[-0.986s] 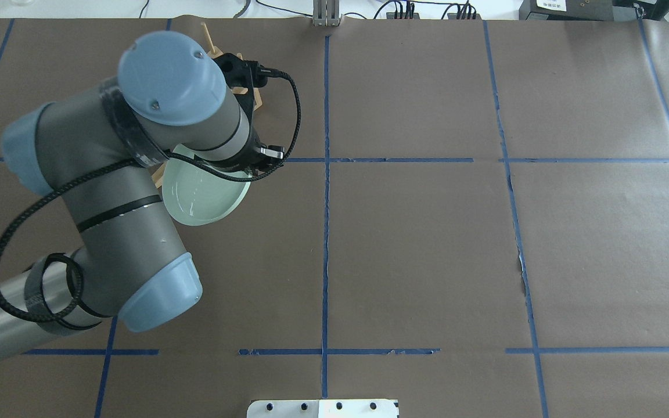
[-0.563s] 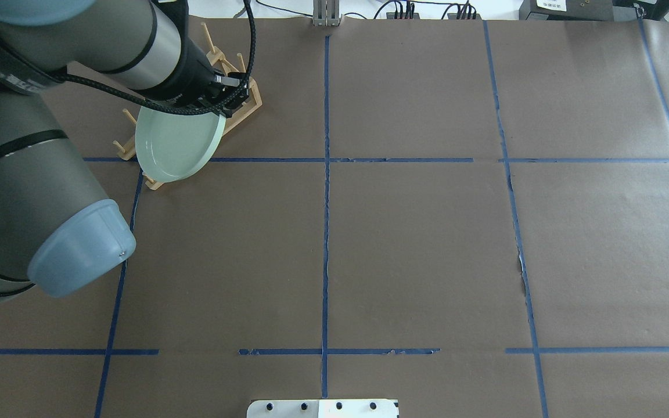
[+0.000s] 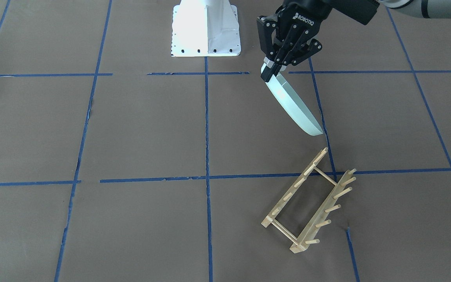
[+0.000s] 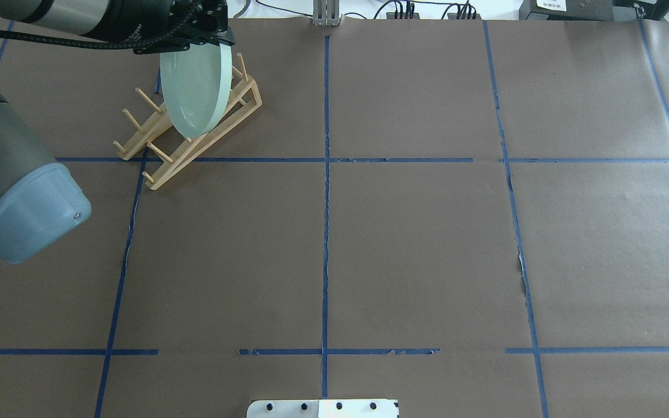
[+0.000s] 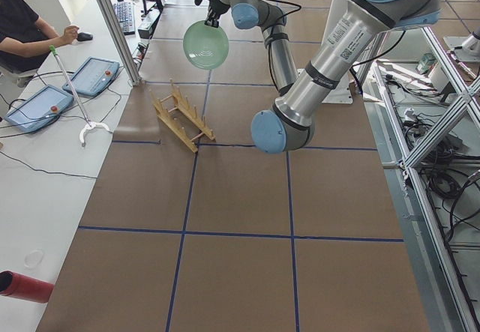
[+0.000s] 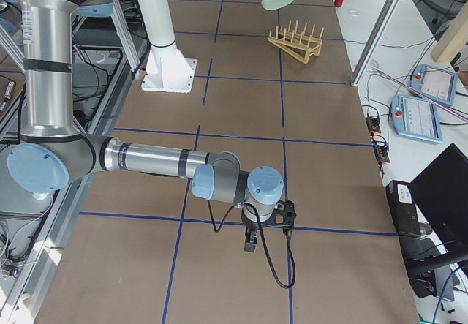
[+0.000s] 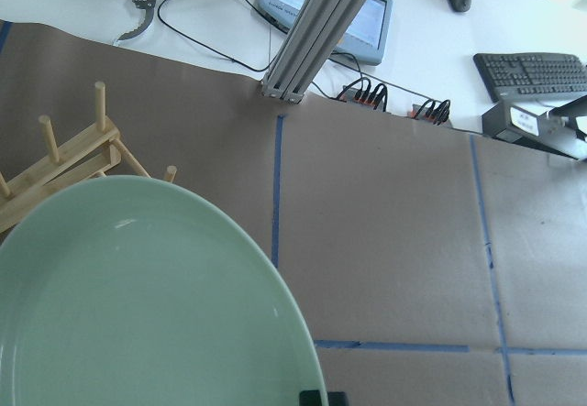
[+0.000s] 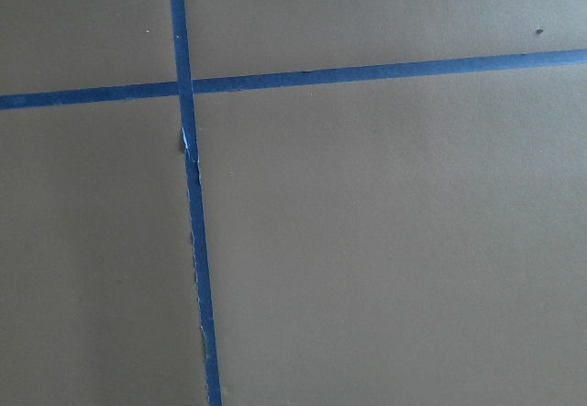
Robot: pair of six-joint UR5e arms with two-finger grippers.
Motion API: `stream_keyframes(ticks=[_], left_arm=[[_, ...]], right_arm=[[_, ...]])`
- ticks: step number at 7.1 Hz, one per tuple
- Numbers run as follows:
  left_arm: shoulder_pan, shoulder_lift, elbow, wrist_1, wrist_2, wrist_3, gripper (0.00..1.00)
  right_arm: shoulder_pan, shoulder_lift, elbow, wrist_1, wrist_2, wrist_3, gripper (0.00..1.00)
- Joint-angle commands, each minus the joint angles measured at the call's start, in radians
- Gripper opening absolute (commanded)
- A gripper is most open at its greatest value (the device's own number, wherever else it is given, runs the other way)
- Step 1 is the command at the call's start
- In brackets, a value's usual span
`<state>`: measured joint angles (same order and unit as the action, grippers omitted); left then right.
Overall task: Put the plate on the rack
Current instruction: 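Lift the plate with the left gripper and tilt it upright above the rack, then lower the upright plate with the left gripper into the rack's slots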
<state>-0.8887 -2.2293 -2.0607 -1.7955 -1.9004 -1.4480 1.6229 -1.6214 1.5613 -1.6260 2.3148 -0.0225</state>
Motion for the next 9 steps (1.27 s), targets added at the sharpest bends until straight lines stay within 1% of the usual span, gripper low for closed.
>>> stream_keyframes(ticks=[1,2,4,5,6,7,8,9], left_arm=[[-0.018,0.100,0.036,-0.355,0.088,-0.257,0.00],[-0.018,0.121,0.068,-0.480,0.147,-0.372,0.00],[-0.016,0.126,0.181,-0.699,0.280,-0.530,0.00],[-0.015,0.125,0.244,-0.773,0.360,-0.581,0.00],[-0.015,0.125,0.308,-0.842,0.413,-0.627,0.00],[-0.018,0.125,0.365,-0.904,0.422,-0.679,0.00],[-0.022,0.120,0.416,-0.915,0.458,-0.696,0.00],[-0.023,0.119,0.474,-0.964,0.475,-0.721,0.00]], right_arm=[[0.000,0.000,0.000,0.000,0.000,0.000,1.00],[0.000,0.000,-0.001,0.000,0.000,0.000,1.00],[0.000,0.000,0.000,0.000,0.000,0.000,1.00],[0.000,0.000,-0.001,0.000,0.000,0.001,1.00],[0.000,0.000,0.000,0.000,0.000,0.000,1.00],[0.000,0.000,0.000,0.000,0.000,0.000,1.00],[0.000,0.000,0.000,0.000,0.000,0.000,1.00],[0.000,0.000,0.000,0.000,0.000,0.001,1.00]])
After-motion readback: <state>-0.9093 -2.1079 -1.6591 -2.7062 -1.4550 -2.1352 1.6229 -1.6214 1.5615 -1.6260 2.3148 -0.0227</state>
